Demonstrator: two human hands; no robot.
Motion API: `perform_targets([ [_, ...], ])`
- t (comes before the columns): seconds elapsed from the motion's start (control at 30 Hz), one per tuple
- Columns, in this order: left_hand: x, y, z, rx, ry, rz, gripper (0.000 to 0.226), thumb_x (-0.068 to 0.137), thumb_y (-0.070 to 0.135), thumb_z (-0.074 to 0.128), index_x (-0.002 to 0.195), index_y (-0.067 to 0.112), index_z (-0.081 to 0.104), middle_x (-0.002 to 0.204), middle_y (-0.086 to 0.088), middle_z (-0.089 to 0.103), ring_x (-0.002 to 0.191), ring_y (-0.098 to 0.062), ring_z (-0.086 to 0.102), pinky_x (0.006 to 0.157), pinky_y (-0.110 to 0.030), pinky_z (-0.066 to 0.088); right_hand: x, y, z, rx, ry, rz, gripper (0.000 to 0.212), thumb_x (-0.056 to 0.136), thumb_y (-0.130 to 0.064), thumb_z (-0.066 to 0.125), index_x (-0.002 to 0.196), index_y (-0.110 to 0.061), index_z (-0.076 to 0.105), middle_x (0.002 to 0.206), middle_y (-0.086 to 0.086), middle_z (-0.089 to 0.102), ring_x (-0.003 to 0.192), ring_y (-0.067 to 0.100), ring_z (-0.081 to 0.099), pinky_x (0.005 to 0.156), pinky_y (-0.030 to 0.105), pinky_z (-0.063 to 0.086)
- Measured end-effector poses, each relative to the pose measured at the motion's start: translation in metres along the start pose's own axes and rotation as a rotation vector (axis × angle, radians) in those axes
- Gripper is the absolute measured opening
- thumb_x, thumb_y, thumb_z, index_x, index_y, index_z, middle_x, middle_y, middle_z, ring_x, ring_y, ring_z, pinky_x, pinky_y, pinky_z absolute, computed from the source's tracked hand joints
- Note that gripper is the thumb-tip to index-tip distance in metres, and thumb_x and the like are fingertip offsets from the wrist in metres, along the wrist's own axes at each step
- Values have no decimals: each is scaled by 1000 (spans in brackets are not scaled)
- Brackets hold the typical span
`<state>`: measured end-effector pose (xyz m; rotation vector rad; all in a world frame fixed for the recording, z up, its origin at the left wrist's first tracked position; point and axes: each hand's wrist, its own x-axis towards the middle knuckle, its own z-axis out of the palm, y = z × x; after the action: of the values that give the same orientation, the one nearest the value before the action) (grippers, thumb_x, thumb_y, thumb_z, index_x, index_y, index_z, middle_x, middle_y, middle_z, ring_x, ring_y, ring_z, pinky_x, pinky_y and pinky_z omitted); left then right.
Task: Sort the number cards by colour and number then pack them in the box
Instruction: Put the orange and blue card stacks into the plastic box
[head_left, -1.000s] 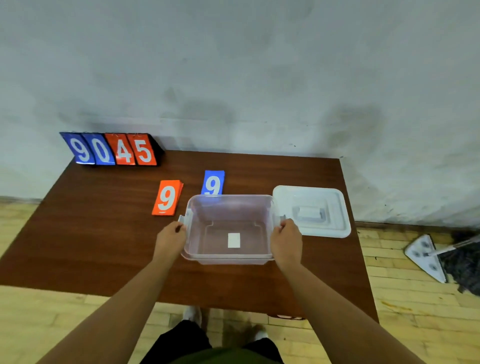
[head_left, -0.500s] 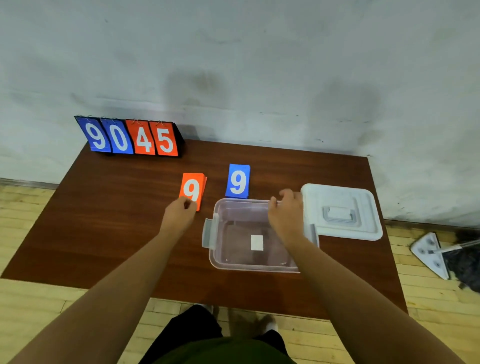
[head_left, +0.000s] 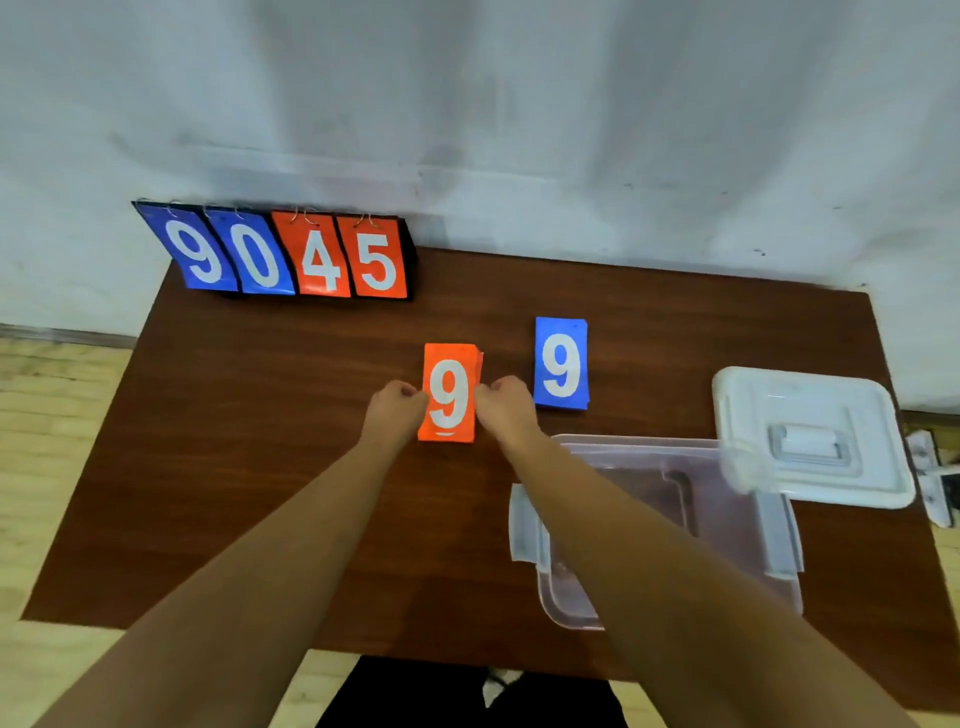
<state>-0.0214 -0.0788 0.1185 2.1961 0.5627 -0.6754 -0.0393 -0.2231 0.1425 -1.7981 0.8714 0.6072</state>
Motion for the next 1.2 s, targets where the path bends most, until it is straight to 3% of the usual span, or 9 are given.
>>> perform_targets([
  [0.17, 21, -22, 9, -65, -75, -54, 51, 93, 25, 52, 140, 6, 46, 142, -16, 49, 128, -31, 48, 106, -37, 41, 34, 2, 24, 75, 10, 170, 51, 93, -36, 60, 135, -8, 48, 133, 12, 58, 117, 25, 59, 90, 34, 52],
  [0.23, 23, -28, 14, -80, -103, -31, 49, 93, 22, 51, 139, 5, 48, 141, -13, 52, 126, -29, 51, 104, -34, 42, 38, 0, 35, 64, 42, 178, 52, 92, -36, 60, 134, -7, 48, 134, 13, 57, 118, 27, 58, 94, 36, 52],
  [0.33, 20, -36, 17, -115, -151, -3, 39, 96, 18, 47, 132, 6, 57, 132, -10, 60, 117, -23, 57, 88, -25, 43, 38, -1, 49, 15, 48, 198, 53, 93, -36, 59, 135, -6, 48, 135, 14, 55, 120, 29, 56, 97, 38, 50],
  [0.47, 15, -47, 12, -211, -190, -40, 31, 96, 26, 48, 121, 14, 61, 127, -5, 62, 112, -20, 59, 97, -39, 50, 31, -4, 56, -49, -12, 156, 46, 99, -29, 52, 139, -8, 45, 139, 13, 52, 123, 29, 55, 96, 37, 49],
  [0.6, 2, -30, -15, -532, -43, -54, 52, 90, 40, 59, 139, 30, 44, 132, 3, 53, 116, -19, 56, 97, -41, 51, 2, -16, 34, 17, -171, 13, 45, 100, -31, 50, 140, -11, 45, 138, 8, 54, 122, 25, 56, 99, 39, 48],
  [0.7, -17, -5, -37, -685, -69, 30, 48, 95, 37, 57, 139, 40, 40, 130, 3, 50, 112, -21, 59, 91, -45, 55, -25, -12, 6, 81, -329, 3, 46, 98, -31, 55, 139, -15, 45, 134, 5, 57, 120, 25, 57, 101, 42, 48],
  [0.9, -80, 49, -16, -355, -114, 264, 33, 102, 27, 44, 133, 39, 45, 123, 5, 45, 104, -18, 57, 70, -28, 54, -63, 14, -47, 146, -230, -72, 48, 93, -27, 62, 137, -21, 44, 129, 4, 60, 110, 25, 62, 94, 47, 53],
  [1.03, -124, 74, 24, -304, -134, 354, 31, 103, 30, 42, 134, 35, 39, 119, 5, 46, 100, -17, 58, 76, -32, 56, -90, 46, -90, 193, -143, -162, 49, 96, -36, 54, 141, -24, 38, 132, 4, 58, 112, 27, 61, 96, 50, 52],
  [1.2, -148, 84, 64, -224, -196, 521, 19, 101, 28, 46, 121, 27, 45, 121, 3, 55, 101, -16, 62, 70, -20, 55, -108, 81, -143, 116, -63, -201, 39, 100, -34, 49, 136, -20, 44, 131, 3, 58, 111, 22, 60, 93, 41, 51],
])
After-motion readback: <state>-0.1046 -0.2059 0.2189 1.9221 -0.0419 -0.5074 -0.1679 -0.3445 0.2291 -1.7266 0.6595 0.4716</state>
